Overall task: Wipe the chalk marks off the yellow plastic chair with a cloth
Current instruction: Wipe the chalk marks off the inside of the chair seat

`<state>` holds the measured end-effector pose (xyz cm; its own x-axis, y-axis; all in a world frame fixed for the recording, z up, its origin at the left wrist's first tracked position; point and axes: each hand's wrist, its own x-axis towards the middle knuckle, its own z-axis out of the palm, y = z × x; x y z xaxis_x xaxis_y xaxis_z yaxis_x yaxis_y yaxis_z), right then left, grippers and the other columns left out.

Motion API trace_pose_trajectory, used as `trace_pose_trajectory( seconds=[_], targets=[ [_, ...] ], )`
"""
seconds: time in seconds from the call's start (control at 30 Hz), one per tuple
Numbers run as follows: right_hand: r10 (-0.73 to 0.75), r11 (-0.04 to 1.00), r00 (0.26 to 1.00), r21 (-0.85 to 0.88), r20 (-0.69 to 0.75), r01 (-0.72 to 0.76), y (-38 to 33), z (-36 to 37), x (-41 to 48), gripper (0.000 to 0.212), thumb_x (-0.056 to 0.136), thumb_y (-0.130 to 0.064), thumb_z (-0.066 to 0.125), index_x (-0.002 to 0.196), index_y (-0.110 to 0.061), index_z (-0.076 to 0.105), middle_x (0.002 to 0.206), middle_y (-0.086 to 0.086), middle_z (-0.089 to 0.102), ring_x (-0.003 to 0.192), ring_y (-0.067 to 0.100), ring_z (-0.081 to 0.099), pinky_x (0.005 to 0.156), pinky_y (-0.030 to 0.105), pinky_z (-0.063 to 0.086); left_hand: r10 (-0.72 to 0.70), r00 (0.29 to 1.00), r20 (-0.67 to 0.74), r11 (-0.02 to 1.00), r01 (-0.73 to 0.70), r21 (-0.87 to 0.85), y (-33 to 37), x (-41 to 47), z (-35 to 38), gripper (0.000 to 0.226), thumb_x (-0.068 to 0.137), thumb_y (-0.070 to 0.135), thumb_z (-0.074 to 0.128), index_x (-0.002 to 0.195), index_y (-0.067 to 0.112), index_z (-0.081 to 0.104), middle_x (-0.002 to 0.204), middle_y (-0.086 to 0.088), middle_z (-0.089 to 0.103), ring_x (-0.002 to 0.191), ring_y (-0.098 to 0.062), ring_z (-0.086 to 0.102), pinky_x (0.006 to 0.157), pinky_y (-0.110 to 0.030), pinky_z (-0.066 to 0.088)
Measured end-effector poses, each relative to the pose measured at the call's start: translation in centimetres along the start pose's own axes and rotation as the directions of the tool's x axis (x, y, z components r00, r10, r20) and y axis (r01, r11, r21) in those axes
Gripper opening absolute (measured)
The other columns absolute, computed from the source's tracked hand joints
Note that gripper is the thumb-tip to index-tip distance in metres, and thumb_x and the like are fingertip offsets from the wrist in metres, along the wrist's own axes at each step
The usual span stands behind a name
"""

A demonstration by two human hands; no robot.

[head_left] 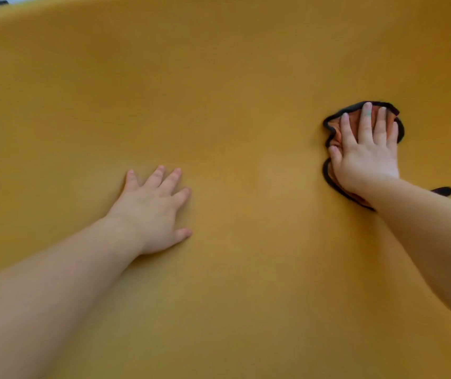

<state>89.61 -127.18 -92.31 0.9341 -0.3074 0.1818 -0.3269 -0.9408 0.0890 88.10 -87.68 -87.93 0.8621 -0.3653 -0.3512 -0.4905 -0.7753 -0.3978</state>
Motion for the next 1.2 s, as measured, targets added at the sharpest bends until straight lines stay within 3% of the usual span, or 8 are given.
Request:
trace_pose_trajectory(
  seconds=[0.1,0.23,0.5,0.67,0.77,0.87,1.0,1.2],
  targets=[
    [0.149,0.948,0.989,0.286,-0.013,-0.139,-10.8,1.0,-0.2,0.073,0.105,-0.05,0.025,0.163,-0.013,0.0,0.169,0.02,-0.014,0.155,0.042,-0.011,0.125,0.058,0.001,-0.026,0.997,0.068,0.999,0.024,0.04,-1.5,-0.8,-0.4,0.086,0.087,0.078,0.034,0.158,0.04,0.002,0.167,0.004,-0.016,0.155,-0.027,-0.008,0.116,-0.068,0.012],
    [-0.35,0.84,0.937,0.443,0.0,0.314,-22.2,0.2,-8.0,0.069,0.105,-0.055,0.021,0.164,-0.024,0.001,0.171,0.01,-0.014,0.157,0.035,-0.013,0.125,0.055,0.0,-0.132,0.973,0.191,0.982,0.101,0.161,-5.2,-2.5,-2.3,0.086,0.089,0.073,0.039,0.157,0.042,-0.002,0.167,0.008,-0.017,0.154,-0.031,-0.012,0.116,-0.071,0.007],
    [-0.989,0.135,0.145,0.459,0.014,0.878,-13.9,-1.8,-18.3,0.056,0.107,-0.055,0.017,0.162,-0.043,0.009,0.172,-0.009,-0.005,0.158,0.018,-0.011,0.127,0.047,-0.002,-0.164,0.956,0.241,0.968,0.109,0.226,-8.9,-7.7,-3.9,0.083,0.089,0.073,0.039,0.158,0.04,0.007,0.168,0.002,-0.013,0.155,-0.03,-0.009,0.12,-0.064,0.005],
    [-0.603,0.797,0.791,0.119,0.105,0.592,-2.4,1.3,-5.8,0.061,0.097,-0.07,-0.003,0.157,-0.055,-0.004,0.171,0.002,0.012,0.158,0.029,0.012,0.125,0.051,0.014,-0.146,0.947,0.286,0.975,0.09,0.201,-9.0,-10.4,-3.9,0.076,0.093,0.07,0.034,0.158,0.039,0.008,0.169,0.005,-0.005,0.155,-0.027,-0.003,0.122,-0.06,0.008],
    [-0.178,0.965,0.981,0.207,0.078,0.159,-9.3,1.5,-3.8,0.068,0.102,-0.061,0.013,0.164,-0.033,0.006,0.172,0.007,-0.007,0.158,0.034,-0.005,0.125,0.056,0.003,-0.14,0.947,0.29,0.972,0.076,0.222,-9.3,-11.4,-3.7,0.075,0.094,0.069,0.034,0.158,0.037,0.011,0.169,0.006,-0.003,0.156,-0.024,-0.002,0.123,-0.057,0.008],
    [-0.029,0.922,0.997,0.386,0.077,-0.003,-20.3,0.0,-5.4,0.073,0.103,-0.051,0.033,0.164,-0.019,0.006,0.17,0.018,-0.007,0.155,0.046,-0.004,0.122,0.065,0.005,-0.142,0.949,0.281,0.975,0.085,0.206,-9.7,-11.4,-4.0,0.072,0.095,0.067,0.035,0.157,0.035,0.019,0.168,0.009,0.007,0.155,-0.02,0.005,0.124,-0.053,0.012],
    [-0.532,0.713,0.846,0.555,0.031,0.428,-30.3,-3.3,-14.7,0.064,0.107,-0.05,0.026,0.164,-0.029,0.006,0.172,0.004,-0.007,0.158,0.033,-0.008,0.125,0.054,0.0,-0.13,0.968,0.215,0.976,0.086,0.203,-8.9,-11.0,-4.1,0.059,0.095,0.063,0.033,0.147,0.034,0.036,0.156,0.008,0.033,0.145,-0.022,0.03,0.115,-0.053,0.03],
    [-0.851,0.506,0.503,0.488,0.15,0.711,-17.3,-2.7,-22.4,0.058,0.106,-0.055,0.015,0.161,-0.043,0.0,0.17,-0.012,-0.013,0.156,0.019,-0.02,0.124,0.04,-0.015,0.047,0.98,0.193,0.993,-0.067,0.094,-2.9,-9.6,-4.1,0.057,0.097,0.06,0.033,0.147,0.033,0.038,0.153,0.005,0.038,0.14,-0.02,0.037,0.109,-0.045,0.039]
  ],
)
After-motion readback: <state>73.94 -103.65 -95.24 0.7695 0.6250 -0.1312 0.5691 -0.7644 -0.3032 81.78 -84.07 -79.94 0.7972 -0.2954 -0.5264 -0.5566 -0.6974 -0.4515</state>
